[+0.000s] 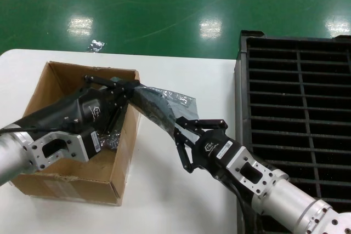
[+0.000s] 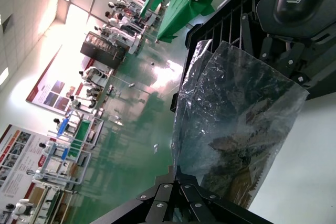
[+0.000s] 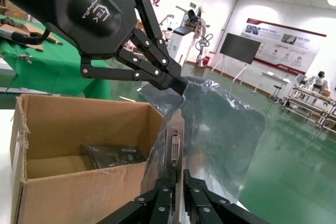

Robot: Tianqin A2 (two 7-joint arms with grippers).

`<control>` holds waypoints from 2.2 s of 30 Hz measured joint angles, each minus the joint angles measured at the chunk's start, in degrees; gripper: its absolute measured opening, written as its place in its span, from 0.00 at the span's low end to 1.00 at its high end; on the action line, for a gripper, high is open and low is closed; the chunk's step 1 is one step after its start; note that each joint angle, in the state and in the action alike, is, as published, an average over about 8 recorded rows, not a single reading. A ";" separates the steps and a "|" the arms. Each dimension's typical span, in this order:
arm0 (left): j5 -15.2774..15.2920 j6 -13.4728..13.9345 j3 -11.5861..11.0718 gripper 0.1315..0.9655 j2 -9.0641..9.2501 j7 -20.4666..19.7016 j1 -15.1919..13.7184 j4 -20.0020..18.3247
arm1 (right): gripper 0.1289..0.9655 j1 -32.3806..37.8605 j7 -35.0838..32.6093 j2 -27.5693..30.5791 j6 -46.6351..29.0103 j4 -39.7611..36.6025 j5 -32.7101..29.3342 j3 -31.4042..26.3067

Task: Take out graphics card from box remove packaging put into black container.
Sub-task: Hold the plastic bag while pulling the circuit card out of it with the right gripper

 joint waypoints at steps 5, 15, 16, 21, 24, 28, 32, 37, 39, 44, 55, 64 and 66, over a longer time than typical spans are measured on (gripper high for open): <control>0.00 0.00 0.00 0.01 0.00 0.00 0.00 0.00 | 0.05 0.22 -0.13 0.18 0.13 0.09 0.34 -0.89; 0.00 0.00 0.00 0.01 0.00 0.00 0.00 0.00 | 0.17 0.19 0.50 -0.17 0.62 0.08 0.58 -2.16; 0.00 0.00 0.00 0.01 0.00 0.00 0.00 0.00 | 0.18 0.26 0.66 -0.40 0.83 -0.10 0.56 -2.19; 0.00 0.00 0.00 0.01 0.00 0.00 0.00 0.00 | 0.24 0.80 1.78 -2.00 2.04 -1.53 0.07 -2.18; 0.00 0.00 0.00 0.01 0.00 0.00 0.00 0.00 | 0.22 1.03 2.46 -2.96 2.71 -2.44 -0.51 -2.16; 0.00 0.00 0.00 0.01 0.00 0.00 0.00 0.00 | 0.19 1.27 3.03 -4.15 3.51 -3.72 -1.27 -2.16; 0.00 0.00 0.00 0.01 0.00 0.00 0.00 0.00 | 0.16 1.60 3.08 -5.23 4.37 -5.12 -1.54 -2.14; 0.00 0.00 0.00 0.01 0.00 0.00 0.00 0.00 | 0.09 2.09 2.59 -6.17 5.45 -6.47 -1.27 -1.94; 0.00 0.00 0.00 0.01 0.00 0.00 0.00 0.00 | 0.07 2.22 2.41 -6.38 5.80 -6.73 -1.16 -1.81; 0.00 0.00 0.00 0.01 0.00 0.00 0.00 0.00 | 0.07 1.85 2.79 -6.29 6.00 -5.92 -1.67 -1.28; 0.00 0.00 0.00 0.01 0.00 0.00 0.00 0.00 | 0.07 -5.36 9.70 0.13 -0.52 8.10 -5.90 0.97; 0.00 0.00 0.00 0.01 0.00 0.00 0.00 0.00 | 0.07 -14.26 15.18 9.88 -5.00 21.63 -4.35 6.37; 0.00 0.00 0.00 0.01 0.00 0.00 0.00 0.00 | 0.07 -16.79 15.77 12.57 -5.32 24.34 -2.90 8.46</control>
